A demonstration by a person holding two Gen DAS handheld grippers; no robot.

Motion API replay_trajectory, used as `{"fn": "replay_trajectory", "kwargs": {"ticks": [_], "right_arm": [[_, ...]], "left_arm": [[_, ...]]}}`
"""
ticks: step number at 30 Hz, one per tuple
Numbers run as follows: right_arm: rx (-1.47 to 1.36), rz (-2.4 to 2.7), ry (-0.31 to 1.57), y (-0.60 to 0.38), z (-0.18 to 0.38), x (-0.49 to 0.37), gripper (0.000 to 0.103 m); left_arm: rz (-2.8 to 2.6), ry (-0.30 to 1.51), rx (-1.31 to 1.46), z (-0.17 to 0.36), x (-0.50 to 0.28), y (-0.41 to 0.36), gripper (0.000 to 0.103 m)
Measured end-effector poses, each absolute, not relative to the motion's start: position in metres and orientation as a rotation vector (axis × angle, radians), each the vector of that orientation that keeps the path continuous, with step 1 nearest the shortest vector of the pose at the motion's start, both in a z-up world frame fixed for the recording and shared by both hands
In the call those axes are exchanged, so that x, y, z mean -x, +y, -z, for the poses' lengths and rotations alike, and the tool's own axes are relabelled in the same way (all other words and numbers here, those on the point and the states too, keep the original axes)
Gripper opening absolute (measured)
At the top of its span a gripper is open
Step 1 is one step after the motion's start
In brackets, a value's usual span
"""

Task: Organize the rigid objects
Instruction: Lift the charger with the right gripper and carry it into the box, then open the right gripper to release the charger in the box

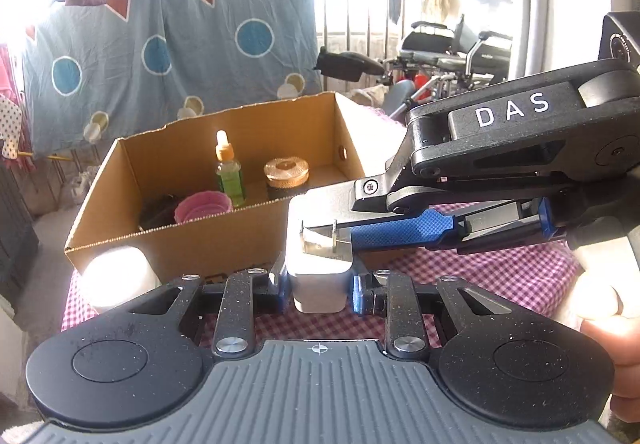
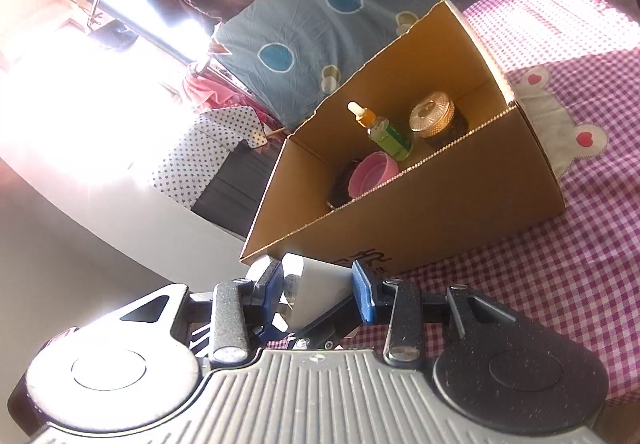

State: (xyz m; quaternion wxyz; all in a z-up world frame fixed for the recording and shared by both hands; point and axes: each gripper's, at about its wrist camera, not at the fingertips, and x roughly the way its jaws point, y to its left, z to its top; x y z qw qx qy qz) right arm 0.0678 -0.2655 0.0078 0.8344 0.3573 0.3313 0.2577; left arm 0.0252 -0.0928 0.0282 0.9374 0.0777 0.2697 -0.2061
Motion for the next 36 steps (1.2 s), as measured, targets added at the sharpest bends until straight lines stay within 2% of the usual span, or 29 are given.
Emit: {"fn": "replay_trajectory", "kwargs": {"ticks": [7,12,22,30,36], "right_arm": [[-0.651,-0.582,0.621,-0.268,-0.053,-0.106,0.041],[-0.587,-0.575,0.677,-0.266,-0.062,-0.156,0.041],[-0.453,-0.541,0.896,-0.252,-0.031,-0.222,0.041],[-0.394,-0.540,0.998,-0.242,-0.007,-0.244,0.041],[-0.388,-0.536,1.005,-0.241,-0.001,-0.249,0.041]], "left_arm": [[0.405,0.512,-0.107,-0.063,-0.064,-0.096,0.026],[0.404,0.603,-0.037,-0.059,-0.111,-0.096,0.026],[0.391,0.855,0.126,-0.023,-0.169,-0.085,0.026],[0.383,0.936,0.148,-0.011,-0.174,-0.087,0.027],[0.397,0.940,0.144,-0.011,-0.179,-0.092,0.028]]}}
